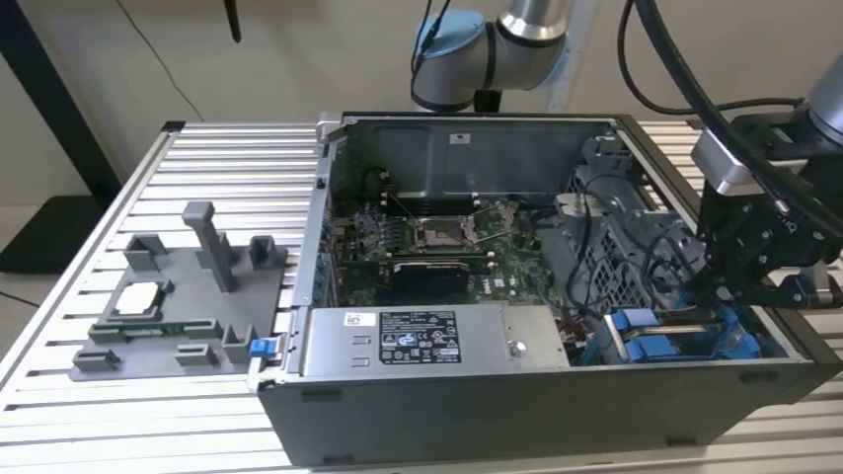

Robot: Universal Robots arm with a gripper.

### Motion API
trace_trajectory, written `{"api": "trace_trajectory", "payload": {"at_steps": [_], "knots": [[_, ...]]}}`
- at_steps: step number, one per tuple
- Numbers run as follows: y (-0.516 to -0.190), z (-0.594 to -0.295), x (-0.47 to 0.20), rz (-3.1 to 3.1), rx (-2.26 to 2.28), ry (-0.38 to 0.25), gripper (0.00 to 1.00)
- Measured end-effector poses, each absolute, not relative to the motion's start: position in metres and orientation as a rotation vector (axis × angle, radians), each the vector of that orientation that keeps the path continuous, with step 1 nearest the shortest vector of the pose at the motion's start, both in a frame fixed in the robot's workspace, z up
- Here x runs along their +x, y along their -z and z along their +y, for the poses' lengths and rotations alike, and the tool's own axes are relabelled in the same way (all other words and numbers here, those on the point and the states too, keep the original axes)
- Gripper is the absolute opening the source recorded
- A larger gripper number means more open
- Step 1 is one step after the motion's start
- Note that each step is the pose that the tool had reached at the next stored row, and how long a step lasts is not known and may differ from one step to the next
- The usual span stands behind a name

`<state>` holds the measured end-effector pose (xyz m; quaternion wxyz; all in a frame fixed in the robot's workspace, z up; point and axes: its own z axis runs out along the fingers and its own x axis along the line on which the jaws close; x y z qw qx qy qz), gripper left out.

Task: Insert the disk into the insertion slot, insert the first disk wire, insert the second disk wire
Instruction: 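Insert the first disk wire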

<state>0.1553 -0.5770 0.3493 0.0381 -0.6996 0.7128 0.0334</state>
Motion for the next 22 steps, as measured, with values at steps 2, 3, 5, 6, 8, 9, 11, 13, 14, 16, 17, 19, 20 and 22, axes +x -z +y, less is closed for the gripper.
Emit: {"api": "trace_trajectory", "payload": {"at_steps": [2, 3, 5, 6, 8, 9, 11, 13, 14, 16, 17, 19, 20, 22], "knots": [[-0.3481, -0.5772, 0.1564, 2.194, -2.138, -0.102, 0.00], [-0.3476, -0.5774, 0.1564, 2.201, -2.130, -0.102, 0.00], [-0.3463, -0.5777, 0.1565, 2.216, -2.114, -0.101, 0.00], [-0.3458, -0.5779, 0.1566, 2.223, -2.107, -0.100, 0.00], [-0.3451, -0.5788, 0.1567, 2.234, -2.095, -0.100, 0.00], [-0.3449, -0.5794, 0.1567, 2.236, -2.092, -0.100, 0.00], [-0.3447, -0.5801, 0.1567, 2.237, -2.092, -0.100, 0.00], [-0.3443, -0.5806, 0.1567, 2.237, -2.092, -0.100, 0.00], [-0.3442, -0.5805, 0.1567, 2.237, -2.092, -0.100, 0.00], [-0.3437, -0.5806, 0.1566, 2.237, -2.092, -0.100, 0.00], [-0.3434, -0.5806, 0.1565, 2.237, -2.092, -0.100, 0.00], [-0.3428, -0.5806, 0.1563, 2.237, -2.092, -0.100, 0.00], [-0.3424, -0.5806, 0.1562, 2.237, -2.092, -0.100, 0.00], [-0.3417, -0.5806, 0.1562, 2.237, -2.092, -0.100, 0.00]]}}
